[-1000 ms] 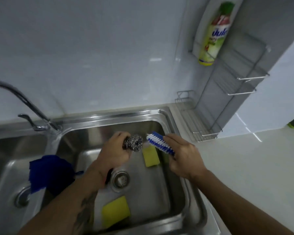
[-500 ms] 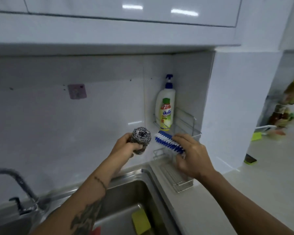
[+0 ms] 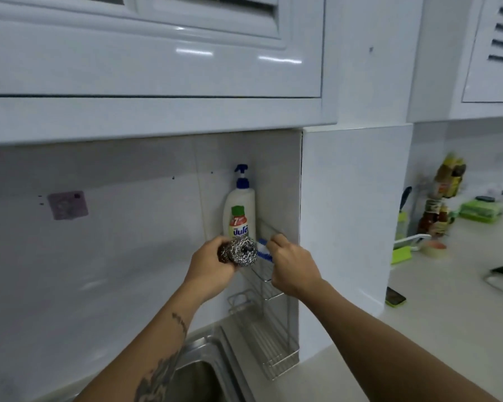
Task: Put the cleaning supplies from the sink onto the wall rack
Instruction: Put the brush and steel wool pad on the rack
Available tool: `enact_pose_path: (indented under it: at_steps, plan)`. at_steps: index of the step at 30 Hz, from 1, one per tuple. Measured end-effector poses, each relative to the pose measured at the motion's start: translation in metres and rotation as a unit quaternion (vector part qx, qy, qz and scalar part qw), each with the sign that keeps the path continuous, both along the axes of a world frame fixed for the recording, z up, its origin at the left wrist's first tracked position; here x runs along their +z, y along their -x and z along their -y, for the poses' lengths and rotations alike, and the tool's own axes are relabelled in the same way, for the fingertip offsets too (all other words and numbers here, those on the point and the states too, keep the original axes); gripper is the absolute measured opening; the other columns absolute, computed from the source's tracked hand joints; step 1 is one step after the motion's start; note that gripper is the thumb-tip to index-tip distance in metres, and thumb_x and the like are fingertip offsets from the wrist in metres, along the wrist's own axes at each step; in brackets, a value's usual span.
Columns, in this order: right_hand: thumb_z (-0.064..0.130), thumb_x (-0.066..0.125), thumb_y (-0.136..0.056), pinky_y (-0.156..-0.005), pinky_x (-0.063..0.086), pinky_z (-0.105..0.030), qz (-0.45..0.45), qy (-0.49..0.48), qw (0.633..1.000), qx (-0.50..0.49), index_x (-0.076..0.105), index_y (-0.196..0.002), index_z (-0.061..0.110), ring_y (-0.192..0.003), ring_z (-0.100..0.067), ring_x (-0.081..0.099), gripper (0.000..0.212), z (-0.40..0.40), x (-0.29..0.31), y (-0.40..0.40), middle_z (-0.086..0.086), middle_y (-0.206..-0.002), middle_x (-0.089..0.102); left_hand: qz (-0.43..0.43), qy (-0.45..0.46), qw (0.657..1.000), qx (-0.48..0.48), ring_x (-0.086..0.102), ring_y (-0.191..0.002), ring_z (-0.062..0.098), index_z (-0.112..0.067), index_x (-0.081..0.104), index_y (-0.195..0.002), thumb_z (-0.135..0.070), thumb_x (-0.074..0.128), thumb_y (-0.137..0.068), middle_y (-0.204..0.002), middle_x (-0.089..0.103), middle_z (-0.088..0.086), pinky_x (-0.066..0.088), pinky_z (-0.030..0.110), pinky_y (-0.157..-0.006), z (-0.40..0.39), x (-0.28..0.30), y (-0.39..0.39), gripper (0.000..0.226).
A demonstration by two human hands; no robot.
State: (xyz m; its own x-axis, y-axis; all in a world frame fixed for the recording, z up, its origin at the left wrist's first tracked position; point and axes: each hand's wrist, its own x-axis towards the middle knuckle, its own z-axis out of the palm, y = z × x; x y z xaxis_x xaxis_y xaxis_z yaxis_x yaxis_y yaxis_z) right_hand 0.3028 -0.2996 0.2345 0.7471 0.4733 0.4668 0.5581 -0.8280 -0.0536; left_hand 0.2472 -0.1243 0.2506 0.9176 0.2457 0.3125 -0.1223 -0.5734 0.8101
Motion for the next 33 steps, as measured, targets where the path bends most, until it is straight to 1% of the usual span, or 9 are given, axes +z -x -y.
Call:
enact_pose_path:
  at_steps: [6,10,14,17,21,23,27,30,33]
  plan:
    - [0.006,0.063,-0.081,-0.081,0.055,-0.040,-0.050,0.075,0.996,0.012,0.061,-0.114,0.006,-0.096,-0.033,0.065,0.034,-0.007,0.013,-0.035,-0.011,-0.117,0.060,0.045,-0.075,0.996,0.010,0.054,-0.111,0.016,-0.025,0.063,-0.112,0.007,0.070,-0.071,-0.121,0.051,-0.002,0.045,0.030,-0.104,0.003,-0.016,-0.017,0.053]
    - [0.002,0.060,-0.085,-0.088,0.052,-0.040,-0.105,0.134,0.984,0.041,0.058,-0.117,0.003,-0.105,-0.033,0.062,0.032,-0.010,0.017,-0.045,-0.015,-0.118,0.058,0.070,-0.069,0.995,0.012,0.052,-0.107,0.011,-0.022,0.065,-0.114,0.013,0.067,-0.073,-0.116,0.046,0.000,0.044,0.020,-0.102,0.010,-0.022,-0.025,0.054]
    - [0.002,0.058,-0.085,-0.089,0.048,-0.037,-0.171,0.155,0.970,0.080,0.055,-0.121,0.003,-0.113,-0.033,0.056,0.036,-0.008,0.018,-0.051,-0.016,-0.124,0.053,0.070,-0.077,0.994,0.021,0.051,-0.105,0.008,-0.021,0.065,-0.114,0.014,0.068,-0.073,-0.114,0.044,-0.002,0.042,0.014,-0.100,0.012,-0.027,-0.030,0.054]
    - [0.005,0.059,-0.085,-0.081,0.049,-0.035,-0.183,0.108,0.973,0.094,0.060,-0.114,0.004,-0.106,-0.032,0.059,0.029,0.001,0.006,-0.053,-0.016,-0.118,0.057,0.077,-0.078,0.993,0.032,0.052,-0.105,0.009,-0.019,0.065,-0.114,0.013,0.069,-0.073,-0.113,0.046,-0.003,0.044,0.019,-0.101,0.011,-0.027,-0.031,0.052]
    - [0.007,0.061,-0.081,-0.081,0.055,-0.038,-0.140,0.011,0.985,0.098,0.062,-0.109,0.006,-0.098,-0.030,0.062,0.028,0.013,-0.004,-0.048,-0.013,-0.114,0.062,0.081,-0.098,0.991,0.029,0.053,-0.106,0.008,-0.017,0.066,-0.115,0.011,0.069,-0.074,-0.114,0.047,-0.003,0.044,0.020,-0.104,0.014,-0.024,-0.033,0.051]
    - [0.007,0.060,-0.081,-0.080,0.055,-0.038,-0.125,0.001,0.988,0.093,0.063,-0.106,0.005,-0.096,-0.030,0.062,0.026,0.016,-0.003,-0.043,-0.013,-0.112,0.063,0.081,-0.117,0.989,0.028,0.052,-0.108,0.008,-0.018,0.065,-0.117,0.009,0.070,-0.074,-0.116,0.046,-0.004,0.041,0.020,-0.106,0.019,-0.023,-0.036,0.050]
    - [0.008,0.057,-0.082,-0.068,0.046,-0.031,-0.125,0.008,0.988,0.092,0.064,-0.096,0.005,-0.084,-0.030,0.061,0.016,0.025,0.005,-0.038,-0.014,-0.100,0.066,0.085,-0.168,0.982,0.028,0.052,-0.113,0.014,-0.016,0.062,-0.121,0.007,0.069,-0.073,-0.119,0.045,-0.006,0.042,0.028,-0.108,0.032,-0.024,-0.044,0.053]
    - [0.008,0.057,-0.078,-0.065,0.047,-0.032,-0.134,-0.080,0.982,0.111,0.059,-0.095,0.011,-0.085,-0.033,0.062,0.017,0.034,0.002,-0.038,-0.014,-0.097,0.066,0.071,-0.253,0.964,0.025,0.051,-0.116,0.021,-0.017,0.061,-0.126,-0.001,0.070,-0.075,-0.124,0.049,0.001,0.046,0.037,-0.104,0.036,-0.026,-0.047,0.054]
    - [0.008,0.056,-0.078,-0.070,0.053,-0.037,-0.137,-0.122,0.972,0.144,0.059,-0.103,0.014,-0.087,-0.034,0.062,0.026,0.038,-0.005,-0.036,-0.013,-0.099,0.066,0.000,-0.325,0.946,0.012,0.048,-0.123,0.029,-0.019,0.052,-0.137,-0.001,0.060,-0.078,-0.134,0.049,0.007,0.045,0.043,-0.102,0.039,-0.021,-0.044,0.063]
